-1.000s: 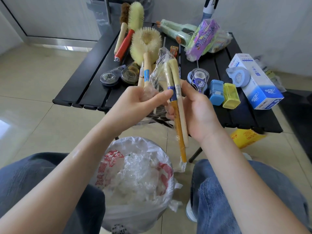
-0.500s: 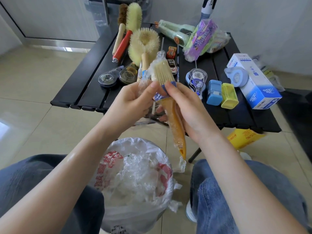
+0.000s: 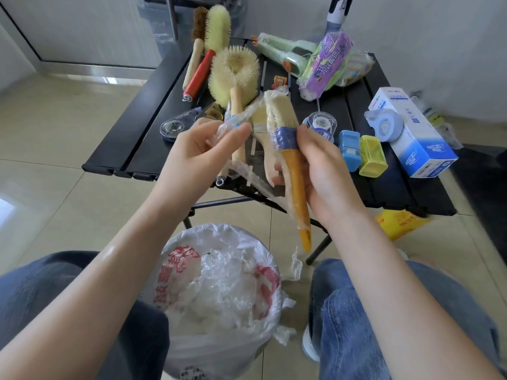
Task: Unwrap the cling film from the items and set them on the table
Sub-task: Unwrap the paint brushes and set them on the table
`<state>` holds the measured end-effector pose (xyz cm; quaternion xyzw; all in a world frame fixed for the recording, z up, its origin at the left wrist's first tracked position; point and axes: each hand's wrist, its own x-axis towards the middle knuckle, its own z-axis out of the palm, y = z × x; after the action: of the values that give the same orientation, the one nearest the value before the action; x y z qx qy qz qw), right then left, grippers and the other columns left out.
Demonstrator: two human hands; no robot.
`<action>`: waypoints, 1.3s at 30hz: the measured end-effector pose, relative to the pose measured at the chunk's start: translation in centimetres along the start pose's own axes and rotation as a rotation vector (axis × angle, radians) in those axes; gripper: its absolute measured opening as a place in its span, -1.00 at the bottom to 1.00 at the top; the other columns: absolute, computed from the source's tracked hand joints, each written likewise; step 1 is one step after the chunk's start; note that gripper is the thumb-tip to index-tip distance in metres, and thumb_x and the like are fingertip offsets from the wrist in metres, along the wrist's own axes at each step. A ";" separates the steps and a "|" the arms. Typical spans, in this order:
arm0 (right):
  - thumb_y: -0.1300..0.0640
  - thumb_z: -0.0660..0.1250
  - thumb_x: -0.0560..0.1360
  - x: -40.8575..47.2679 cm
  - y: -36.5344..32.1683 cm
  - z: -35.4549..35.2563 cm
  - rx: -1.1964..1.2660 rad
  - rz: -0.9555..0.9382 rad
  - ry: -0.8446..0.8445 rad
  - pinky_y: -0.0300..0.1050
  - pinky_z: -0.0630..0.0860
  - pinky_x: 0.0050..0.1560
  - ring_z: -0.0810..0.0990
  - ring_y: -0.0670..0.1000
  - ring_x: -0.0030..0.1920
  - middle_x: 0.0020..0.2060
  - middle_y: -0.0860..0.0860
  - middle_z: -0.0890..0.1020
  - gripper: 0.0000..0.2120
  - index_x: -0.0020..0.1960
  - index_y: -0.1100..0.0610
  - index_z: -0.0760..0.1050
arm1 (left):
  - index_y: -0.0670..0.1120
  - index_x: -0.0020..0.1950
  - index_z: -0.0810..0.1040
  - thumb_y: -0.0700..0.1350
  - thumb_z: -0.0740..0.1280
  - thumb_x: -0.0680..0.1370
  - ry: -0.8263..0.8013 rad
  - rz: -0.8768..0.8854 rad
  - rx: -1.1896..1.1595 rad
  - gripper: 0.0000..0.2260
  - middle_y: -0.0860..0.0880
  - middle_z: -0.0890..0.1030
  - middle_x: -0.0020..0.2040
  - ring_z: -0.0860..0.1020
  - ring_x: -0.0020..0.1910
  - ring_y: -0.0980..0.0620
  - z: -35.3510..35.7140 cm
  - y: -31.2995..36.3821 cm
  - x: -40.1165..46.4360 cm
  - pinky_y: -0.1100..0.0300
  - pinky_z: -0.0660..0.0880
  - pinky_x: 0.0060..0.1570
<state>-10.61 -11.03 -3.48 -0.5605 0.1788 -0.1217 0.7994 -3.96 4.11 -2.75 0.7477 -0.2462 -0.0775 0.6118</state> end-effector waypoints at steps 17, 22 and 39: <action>-0.05 0.45 0.27 -0.7 0.2 0.3 -0.178 0.057 -0.254 -0.21 0.37 -0.41 0.43 -0.04 -0.37 -0.33 -0.04 0.52 -0.50 0.11 0.12 0.39 | 0.03 0.11 0.49 0.04 0.35 0.55 0.024 -0.039 -0.019 -0.82 -0.17 0.56 -0.33 0.48 -0.42 0.05 1.1 -0.1 -0.4 0.13 0.48 -0.33; 0.22 0.45 0.42 -0.8 0.6 0.6 -0.250 0.012 -0.227 -0.15 0.40 -0.39 0.43 -0.03 -0.38 -0.28 0.03 0.49 -0.67 0.11 0.12 0.40 | -0.27 -0.06 0.49 -0.07 0.24 0.63 0.224 0.091 0.107 -0.75 -0.11 0.51 -0.48 0.46 -0.62 0.16 1.2 0.2 -0.4 0.34 0.32 -0.60; -0.13 0.23 0.46 0.1 0.4 0.2 -0.127 -0.032 0.022 0.01 0.47 -0.10 0.59 0.03 -0.16 -0.07 0.16 0.64 -0.50 0.20 0.22 0.49 | 0.06 -0.01 0.65 0.21 0.34 0.42 -0.278 -0.156 0.041 -0.70 0.01 0.53 -0.26 0.40 -0.42 0.18 0.4 0.4 -0.8 0.31 0.39 -0.38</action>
<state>-10.43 -10.82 -3.81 -0.6113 0.1860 -0.1293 0.7583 -4.94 4.06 -2.67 0.7591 -0.2711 -0.2224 0.5485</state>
